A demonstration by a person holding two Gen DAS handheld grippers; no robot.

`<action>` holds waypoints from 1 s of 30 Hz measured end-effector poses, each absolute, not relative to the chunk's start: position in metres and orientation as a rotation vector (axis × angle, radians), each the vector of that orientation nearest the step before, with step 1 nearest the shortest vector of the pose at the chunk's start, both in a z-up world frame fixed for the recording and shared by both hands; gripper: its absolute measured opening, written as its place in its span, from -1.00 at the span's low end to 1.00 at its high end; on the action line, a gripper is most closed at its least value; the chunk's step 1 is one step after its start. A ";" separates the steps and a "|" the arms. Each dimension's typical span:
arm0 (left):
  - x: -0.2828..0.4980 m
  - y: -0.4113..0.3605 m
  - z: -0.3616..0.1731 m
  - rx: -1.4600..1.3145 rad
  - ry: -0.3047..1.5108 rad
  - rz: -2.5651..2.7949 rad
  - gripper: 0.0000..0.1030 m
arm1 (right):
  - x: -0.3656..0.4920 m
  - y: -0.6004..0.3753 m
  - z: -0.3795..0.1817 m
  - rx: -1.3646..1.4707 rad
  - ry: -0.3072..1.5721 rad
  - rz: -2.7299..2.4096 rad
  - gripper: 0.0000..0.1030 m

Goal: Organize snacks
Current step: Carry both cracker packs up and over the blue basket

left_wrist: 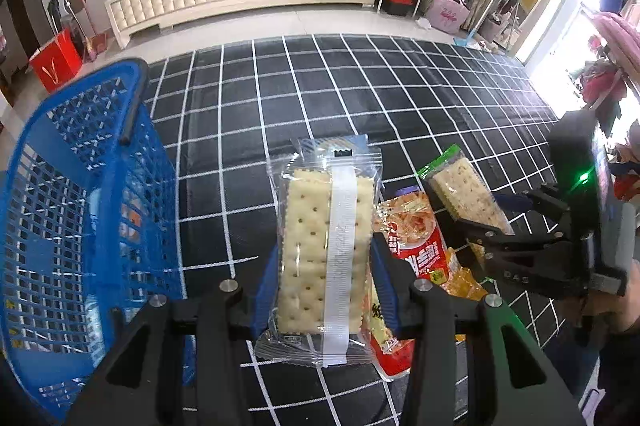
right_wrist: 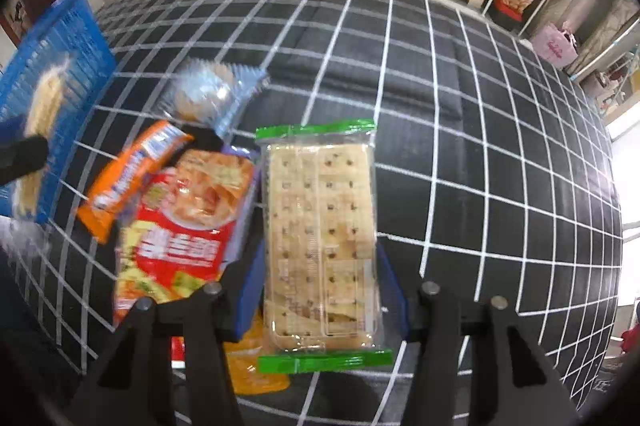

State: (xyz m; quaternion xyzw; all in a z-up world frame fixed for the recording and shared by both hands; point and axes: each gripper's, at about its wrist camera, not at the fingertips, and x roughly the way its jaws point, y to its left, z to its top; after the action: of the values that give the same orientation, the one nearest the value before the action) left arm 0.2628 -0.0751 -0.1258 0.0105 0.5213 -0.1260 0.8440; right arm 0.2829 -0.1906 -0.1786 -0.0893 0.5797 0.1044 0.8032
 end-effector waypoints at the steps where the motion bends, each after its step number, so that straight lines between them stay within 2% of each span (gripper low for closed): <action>1: 0.260 -0.074 -0.120 0.019 1.090 -0.265 -0.19 | 0.281 -0.190 -0.171 -0.188 1.231 0.224 0.12; 16: 0.211 -0.033 -0.051 0.005 0.956 -0.243 -0.19 | 0.251 -0.133 -0.061 -0.200 1.034 0.338 0.12; 30: 0.180 0.060 -0.020 -0.038 0.921 -0.157 -0.19 | 0.242 -0.042 -0.027 -0.190 0.978 0.475 0.12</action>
State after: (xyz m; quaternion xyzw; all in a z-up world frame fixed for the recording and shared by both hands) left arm 0.1802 0.0596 -0.0205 -0.0184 0.4438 -0.0756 0.8927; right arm 0.2417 -0.0416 -0.0267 -0.0902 0.4647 0.2258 0.8514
